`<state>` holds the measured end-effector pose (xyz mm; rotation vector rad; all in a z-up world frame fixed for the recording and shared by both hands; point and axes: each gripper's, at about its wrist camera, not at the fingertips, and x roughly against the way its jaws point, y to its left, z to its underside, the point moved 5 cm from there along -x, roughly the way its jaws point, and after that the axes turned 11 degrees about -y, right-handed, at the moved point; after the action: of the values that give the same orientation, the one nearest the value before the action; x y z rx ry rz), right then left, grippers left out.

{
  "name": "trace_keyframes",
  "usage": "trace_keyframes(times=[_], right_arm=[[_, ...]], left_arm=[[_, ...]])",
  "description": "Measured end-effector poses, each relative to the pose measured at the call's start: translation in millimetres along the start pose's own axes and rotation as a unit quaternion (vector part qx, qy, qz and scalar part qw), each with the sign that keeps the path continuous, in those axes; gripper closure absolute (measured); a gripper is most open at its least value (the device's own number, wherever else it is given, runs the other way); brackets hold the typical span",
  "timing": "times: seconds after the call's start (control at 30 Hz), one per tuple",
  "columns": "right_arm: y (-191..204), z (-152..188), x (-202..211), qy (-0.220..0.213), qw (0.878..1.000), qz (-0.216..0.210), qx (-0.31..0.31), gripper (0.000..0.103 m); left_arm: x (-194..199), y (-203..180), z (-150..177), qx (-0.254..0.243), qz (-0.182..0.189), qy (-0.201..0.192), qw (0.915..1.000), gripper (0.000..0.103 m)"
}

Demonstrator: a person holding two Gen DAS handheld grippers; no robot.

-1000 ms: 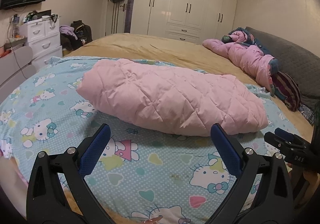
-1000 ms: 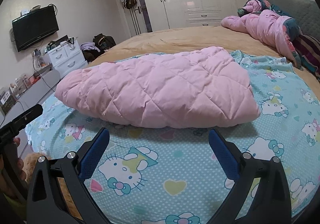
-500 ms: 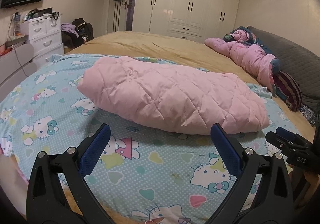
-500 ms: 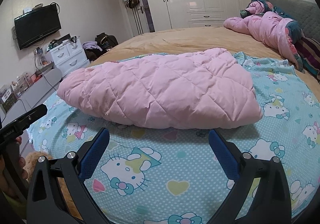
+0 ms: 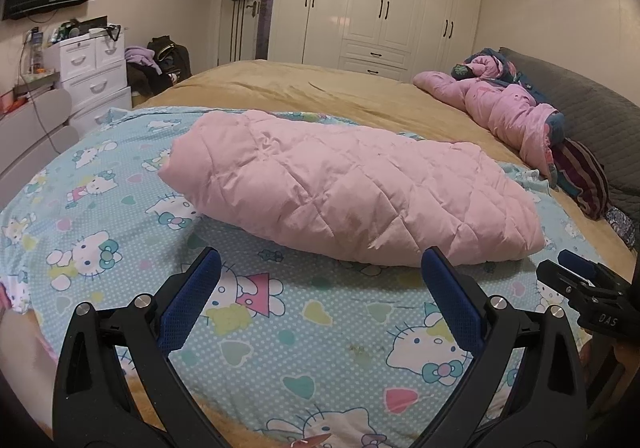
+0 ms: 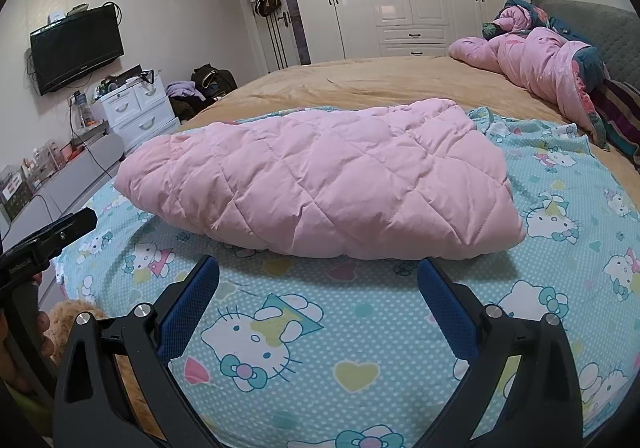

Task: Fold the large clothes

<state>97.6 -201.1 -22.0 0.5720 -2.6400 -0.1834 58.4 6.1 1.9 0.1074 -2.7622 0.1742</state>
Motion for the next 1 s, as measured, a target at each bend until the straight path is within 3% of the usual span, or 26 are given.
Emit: trace_keyframes(times=[1.0], right_arm=[[2.0, -0.9, 4.0, -0.006, 1.0, -0.001, 0.01, 0.004]], left_arm=[[1.0, 0.2, -0.5, 0.0, 0.0, -0.001, 1.0, 0.009]])
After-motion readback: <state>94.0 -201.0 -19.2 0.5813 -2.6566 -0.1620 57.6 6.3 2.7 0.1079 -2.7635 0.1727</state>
